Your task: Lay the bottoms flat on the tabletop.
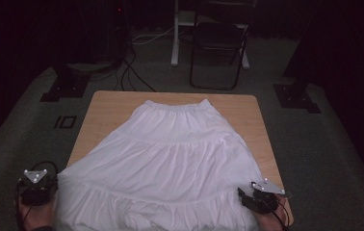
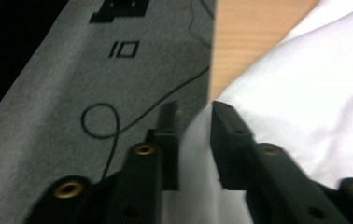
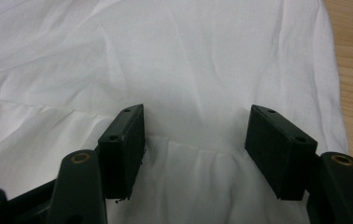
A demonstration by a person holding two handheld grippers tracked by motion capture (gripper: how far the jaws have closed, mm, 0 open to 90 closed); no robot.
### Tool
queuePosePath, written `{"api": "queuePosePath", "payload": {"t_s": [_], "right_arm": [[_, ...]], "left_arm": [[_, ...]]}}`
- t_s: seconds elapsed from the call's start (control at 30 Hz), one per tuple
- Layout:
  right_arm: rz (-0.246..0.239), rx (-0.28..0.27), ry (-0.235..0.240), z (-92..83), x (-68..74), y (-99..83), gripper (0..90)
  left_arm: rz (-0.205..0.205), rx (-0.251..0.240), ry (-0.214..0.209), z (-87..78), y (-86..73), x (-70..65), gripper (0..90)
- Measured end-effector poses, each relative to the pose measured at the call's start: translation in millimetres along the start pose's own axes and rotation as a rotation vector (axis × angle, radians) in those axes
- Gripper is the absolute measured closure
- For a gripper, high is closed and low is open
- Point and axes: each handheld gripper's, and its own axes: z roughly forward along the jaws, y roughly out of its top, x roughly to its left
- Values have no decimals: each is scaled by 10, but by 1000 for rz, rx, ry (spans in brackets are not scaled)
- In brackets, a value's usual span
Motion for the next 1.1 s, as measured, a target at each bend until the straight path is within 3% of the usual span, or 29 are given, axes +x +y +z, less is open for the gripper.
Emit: {"api": "queuePosePath", "payload": {"t_s": [0.13, 0.27, 0.37, 0.57, 0.63, 0.7, 0.8, 0.9, 0.97, 1.1], "right_arm": [[-4, 3, -2, -2, 2, 7, 379], [-2, -6, -4, -25, 3, 23, 407], [12, -33, -10, -70, -24, 43, 439], [49, -66, -36, -174, -133, 90, 586], [59, -69, -56, -206, -172, 97, 632], [69, -68, -78, -242, -219, 96, 642], [102, -74, -122, -308, -324, 72, 668], [130, -64, -172, -355, -425, 38, 677], [152, -47, -177, -362, -477, 11, 657], [187, -2, -162, -333, -520, -59, 589]], "left_arm": [[22, -55, -41, -76, 63, -173, 642], [70, -86, -109, -71, 115, -460, 604], [93, -79, -171, 7, 126, -706, 594], [142, -67, -273, 195, 124, -1172, 570], [143, -60, -296, 244, 116, -1266, 561], [170, -47, -315, 302, 95, -1375, 557], [204, -33, -330, 356, 64, -1462, 553], [191, -27, -340, 367, 72, -1447, 553], [168, -22, -348, 379, 76, -1426, 546], [168, -21, -343, 378, 76, -1428, 549]]}}
